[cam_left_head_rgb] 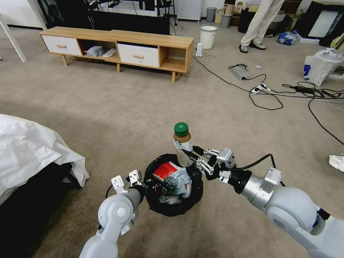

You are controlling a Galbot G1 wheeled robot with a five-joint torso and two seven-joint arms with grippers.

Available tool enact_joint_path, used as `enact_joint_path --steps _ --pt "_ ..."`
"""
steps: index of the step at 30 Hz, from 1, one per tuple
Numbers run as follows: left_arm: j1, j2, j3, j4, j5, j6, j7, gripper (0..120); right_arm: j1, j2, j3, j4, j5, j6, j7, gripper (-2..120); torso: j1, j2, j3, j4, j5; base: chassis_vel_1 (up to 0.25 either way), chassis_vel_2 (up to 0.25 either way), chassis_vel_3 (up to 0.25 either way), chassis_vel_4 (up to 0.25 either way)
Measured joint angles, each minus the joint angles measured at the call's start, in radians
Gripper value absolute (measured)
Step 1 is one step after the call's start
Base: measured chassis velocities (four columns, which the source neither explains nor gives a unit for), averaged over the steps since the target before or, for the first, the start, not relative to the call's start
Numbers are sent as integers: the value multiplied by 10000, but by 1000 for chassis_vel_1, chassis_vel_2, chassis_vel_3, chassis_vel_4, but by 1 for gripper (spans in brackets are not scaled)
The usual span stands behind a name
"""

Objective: Pick up the trash bin and place the garbage on the floor into it.

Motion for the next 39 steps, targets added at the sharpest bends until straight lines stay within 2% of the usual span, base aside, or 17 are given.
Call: enact_joint_path --steps 22,39 --pt "-212 -144 -15 -122 -76 -50 -6 0 -203 106 -213 -179 -200 -21 -238 15 0 0 0 1 0 0 0 0 0" --pt "-374 -402 -23 392 363 -100 309 0 -209 -236 -169 189 56 -115 -329 15 0 0 0 1 0 0 0 0 0"
